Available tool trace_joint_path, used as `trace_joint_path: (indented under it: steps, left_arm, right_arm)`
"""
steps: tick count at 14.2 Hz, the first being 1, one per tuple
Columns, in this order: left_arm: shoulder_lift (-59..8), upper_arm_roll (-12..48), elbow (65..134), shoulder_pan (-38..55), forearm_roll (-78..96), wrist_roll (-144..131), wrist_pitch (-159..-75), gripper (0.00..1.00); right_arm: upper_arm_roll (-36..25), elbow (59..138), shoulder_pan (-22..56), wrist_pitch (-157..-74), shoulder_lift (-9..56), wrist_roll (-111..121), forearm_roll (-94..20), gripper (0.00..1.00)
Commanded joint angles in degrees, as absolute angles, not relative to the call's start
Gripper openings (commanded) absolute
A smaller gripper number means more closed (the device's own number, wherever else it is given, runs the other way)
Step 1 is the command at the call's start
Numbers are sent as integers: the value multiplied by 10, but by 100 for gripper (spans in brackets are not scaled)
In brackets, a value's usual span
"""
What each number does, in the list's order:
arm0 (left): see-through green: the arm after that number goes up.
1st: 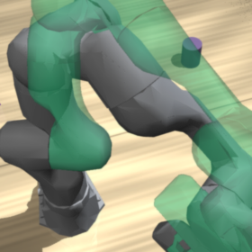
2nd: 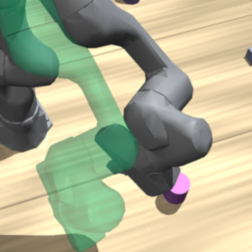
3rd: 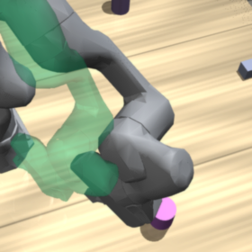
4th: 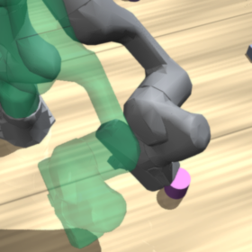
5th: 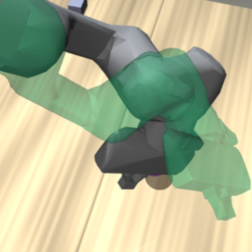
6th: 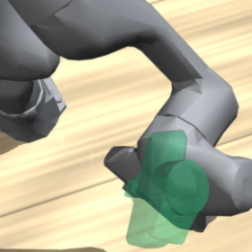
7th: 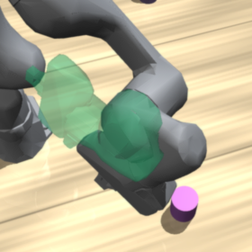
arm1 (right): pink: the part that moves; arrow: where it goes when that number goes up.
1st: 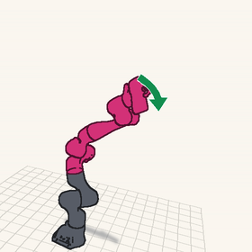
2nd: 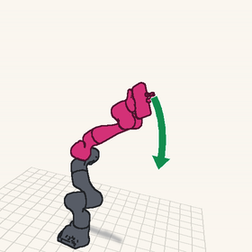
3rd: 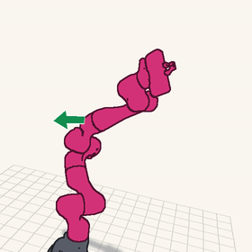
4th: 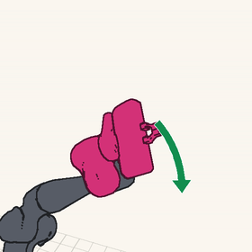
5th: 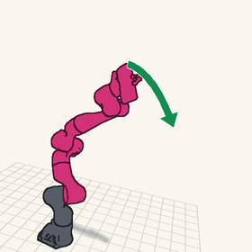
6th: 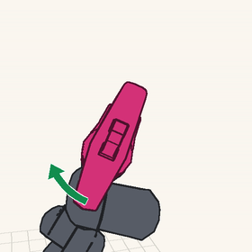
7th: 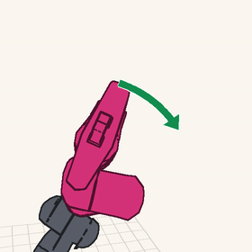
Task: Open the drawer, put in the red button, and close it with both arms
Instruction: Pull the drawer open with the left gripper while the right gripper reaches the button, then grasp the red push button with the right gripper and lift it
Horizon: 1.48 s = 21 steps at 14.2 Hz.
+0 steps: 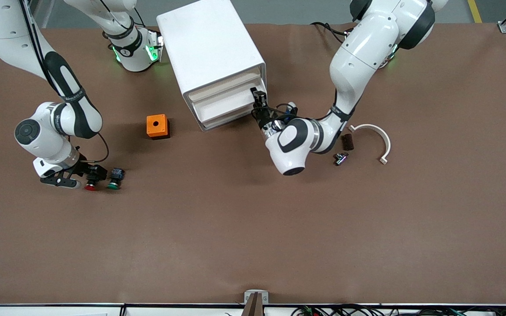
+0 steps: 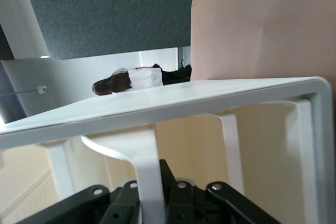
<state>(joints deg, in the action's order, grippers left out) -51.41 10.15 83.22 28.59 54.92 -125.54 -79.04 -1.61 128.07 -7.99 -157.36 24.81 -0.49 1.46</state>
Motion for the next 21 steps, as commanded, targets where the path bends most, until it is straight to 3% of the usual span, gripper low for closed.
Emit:
trace_joint_path:
  steps: [1, 2, 4, 5, 6, 7, 9, 13, 14, 15, 16, 17, 21]
  left_arm:
    - [-513, 100, 816, 265, 571, -1248, -794, 7]
    - [-514, 100, 814, 257, 577, -1248, -795, 7]
    - [-514, 100, 810, 242, 579, -1245, -796, 7]
    - [-513, 100, 809, 233, 580, -1244, -796, 9]
    - [-512, 100, 809, 226, 580, -1244, -797, 11]
    - [-512, 100, 808, 219, 580, -1244, -798, 13]
    - [-513, 100, 806, 209, 580, -1241, -804, 14]
    - [-513, 100, 804, 205, 579, -1240, -805, 24]
    - [-513, 100, 804, 204, 579, -1238, -806, 35]
    - [-514, 100, 803, 202, 579, -1232, -809, 68]
    - [-513, 100, 803, 202, 578, -1232, -812, 91]
    - [-513, 99, 801, 201, 578, -1232, -813, 100]
    - [-512, 87, 788, 198, 579, -1227, -814, 100]
  right_arm:
    - [-13, 1278, -83, -1564, 249, -12, 13, 68]
    - [-13, 1279, -83, -1564, 249, -12, 14, 64]
    - [-13, 1279, -83, -1564, 248, -12, 14, 47]
    - [-13, 1279, -83, -1563, 248, -12, 13, 33]
    - [-13, 1279, -84, -1561, 248, -12, 13, 10]
    - [-13, 1279, -84, -1555, 248, -13, 13, 0]
    - [-13, 1274, -83, -1534, 243, -13, 13, 0]
    - [-9, 1208, -72, -1386, 206, -47, 13, 0]
    - [-9, 1192, -65, -1352, 196, -61, 13, 0]
    - [-8, 1184, -62, -1333, 180, -75, 12, 0]
    - [-7, 1179, -51, -1319, 165, -91, 12, 0]
    - [-7, 1171, -34, -1292, 150, -121, 12, 0]
    - [-4, 1158, 53, -1181, 77, -267, -36, 0]
